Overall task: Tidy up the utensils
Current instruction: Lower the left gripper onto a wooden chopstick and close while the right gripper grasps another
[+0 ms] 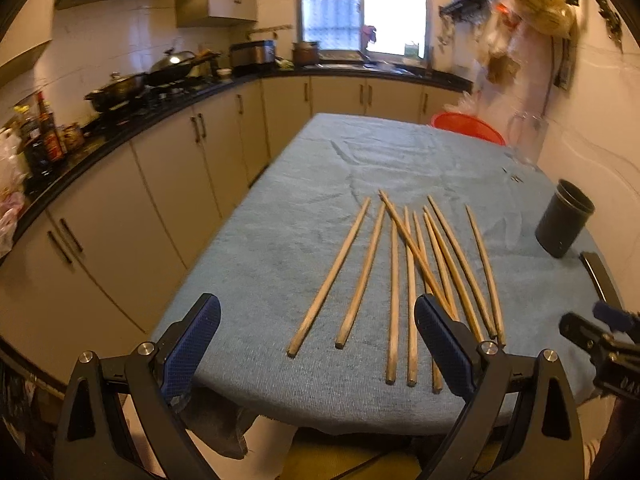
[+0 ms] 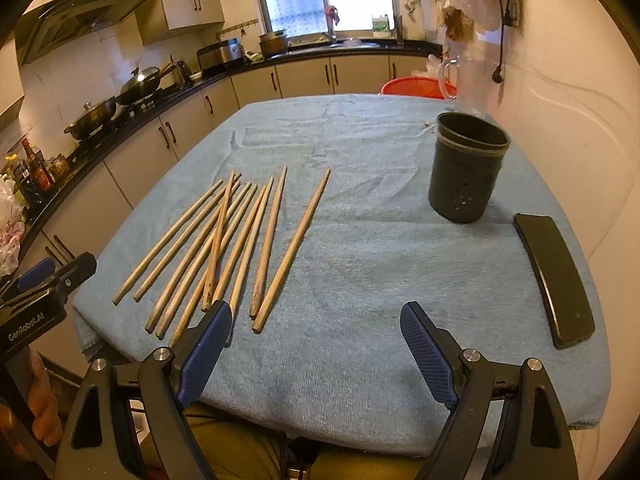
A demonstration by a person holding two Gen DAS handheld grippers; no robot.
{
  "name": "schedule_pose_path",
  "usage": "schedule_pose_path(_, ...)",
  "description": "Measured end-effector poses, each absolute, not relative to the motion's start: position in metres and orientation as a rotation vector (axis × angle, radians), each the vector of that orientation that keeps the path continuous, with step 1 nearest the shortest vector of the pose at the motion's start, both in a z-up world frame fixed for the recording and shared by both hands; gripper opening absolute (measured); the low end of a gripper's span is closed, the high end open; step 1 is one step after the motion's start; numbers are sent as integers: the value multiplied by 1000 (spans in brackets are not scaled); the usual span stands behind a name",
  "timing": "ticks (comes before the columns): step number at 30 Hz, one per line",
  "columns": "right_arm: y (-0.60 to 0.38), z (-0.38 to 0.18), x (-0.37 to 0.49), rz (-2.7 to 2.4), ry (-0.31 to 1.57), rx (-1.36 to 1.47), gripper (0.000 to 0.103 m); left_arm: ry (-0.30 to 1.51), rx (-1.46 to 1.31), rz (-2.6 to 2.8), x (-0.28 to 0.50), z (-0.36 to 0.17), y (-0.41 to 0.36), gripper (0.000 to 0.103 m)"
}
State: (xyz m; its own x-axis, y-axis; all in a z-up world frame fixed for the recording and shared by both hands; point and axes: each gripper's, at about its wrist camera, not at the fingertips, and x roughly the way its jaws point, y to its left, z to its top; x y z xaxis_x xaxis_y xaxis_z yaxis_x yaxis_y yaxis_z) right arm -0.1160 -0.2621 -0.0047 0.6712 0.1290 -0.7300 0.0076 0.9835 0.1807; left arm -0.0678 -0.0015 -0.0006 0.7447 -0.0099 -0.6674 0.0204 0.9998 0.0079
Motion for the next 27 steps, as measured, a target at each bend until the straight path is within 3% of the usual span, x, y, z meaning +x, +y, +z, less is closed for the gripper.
schedule_pose_path(6, -262, 7, -81, 118, 877, 160, 77, 777, 85, -65, -38, 11, 2, 97)
schedule_pose_path(8, -262, 9, -68, 120, 897, 166, 66, 794, 114, -104, -22, 17, 1, 97)
schedule_pose_path(14, -268, 6, -5, 134, 1015, 227, 50, 881, 149, -198, 24, 14, -8, 92)
schedule_pose_path(18, -270, -5, 30, 121, 1086, 258, 42, 999, 120, -241, 60, -1, -6, 59)
schedule_pose_path(21, -271, -15, 54, 118, 1136, 284, 39, 1052, 90, -268, 82, -12, -4, 56)
schedule_pose_path(24, -273, -23, 71, 99, 1168, 289, 32, 1124, 60, -298, 104, -23, -4, 37)
schedule_pose_path(27, -275, -34, 87, 82, 1213, 306, 27, 1170, 58, -323, 123, -33, -11, 36)
